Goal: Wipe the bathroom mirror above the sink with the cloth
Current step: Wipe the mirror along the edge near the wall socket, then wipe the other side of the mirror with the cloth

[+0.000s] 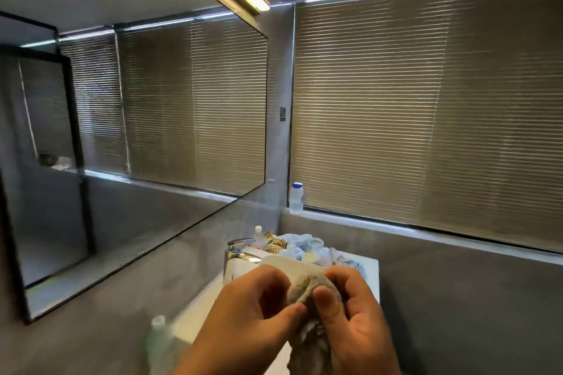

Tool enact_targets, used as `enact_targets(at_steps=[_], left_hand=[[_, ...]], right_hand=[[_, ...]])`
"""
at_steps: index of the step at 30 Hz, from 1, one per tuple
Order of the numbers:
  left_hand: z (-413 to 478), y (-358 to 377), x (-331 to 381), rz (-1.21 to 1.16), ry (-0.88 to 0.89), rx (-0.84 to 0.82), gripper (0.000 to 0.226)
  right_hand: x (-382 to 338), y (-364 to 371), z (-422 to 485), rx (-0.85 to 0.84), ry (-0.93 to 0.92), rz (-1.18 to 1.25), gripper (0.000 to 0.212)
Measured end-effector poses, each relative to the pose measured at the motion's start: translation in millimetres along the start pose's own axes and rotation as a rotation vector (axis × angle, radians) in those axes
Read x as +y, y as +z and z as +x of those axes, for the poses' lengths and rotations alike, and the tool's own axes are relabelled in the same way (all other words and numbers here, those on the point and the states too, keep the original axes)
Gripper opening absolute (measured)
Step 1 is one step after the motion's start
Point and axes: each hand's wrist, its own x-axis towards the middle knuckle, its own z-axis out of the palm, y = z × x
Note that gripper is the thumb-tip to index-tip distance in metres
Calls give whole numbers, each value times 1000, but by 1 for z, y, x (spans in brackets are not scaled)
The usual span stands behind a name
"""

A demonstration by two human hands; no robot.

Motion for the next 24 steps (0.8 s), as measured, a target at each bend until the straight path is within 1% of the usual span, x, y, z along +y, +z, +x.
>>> enact_targets(at_steps=[1,3,5,9,11,13,15,17,18,21,24], left_hand=[[0,10,3,-5,9,4,19],[0,33,10,-8,39,30,31],[-1,56,20,-40,45,11,35],[-2,96,40,-56,75,-116,33],[0,114,49,-86,111,-111,29],[1,132,56,-127,136,-93,28],[2,148,62,-188,142,-76,29],[1,166,68,-253,138,-65,29],[0,174,72,-290,133,-69,29],[-2,193,80,-375,150,-106,27],[0,200,84,-399,190,-173,30]], right_hand=[[0,-9,-3,18,6,-3,68],[-1,-29,-10,55,9,0,69],[-2,-51,-17,86,10,9,68],[-5,-96,-29,146,-2,-44,69],[-8,-118,-35,201,-12,-62,71],[-12,-137,-43,212,6,-31,72],[-19,-155,-52,190,32,2,64],[-26,-175,-60,156,36,-18,36],[-30,-184,-64,146,36,-29,27],[-35,-205,-75,162,41,-75,31],[-43,-211,-83,204,41,-92,30]])
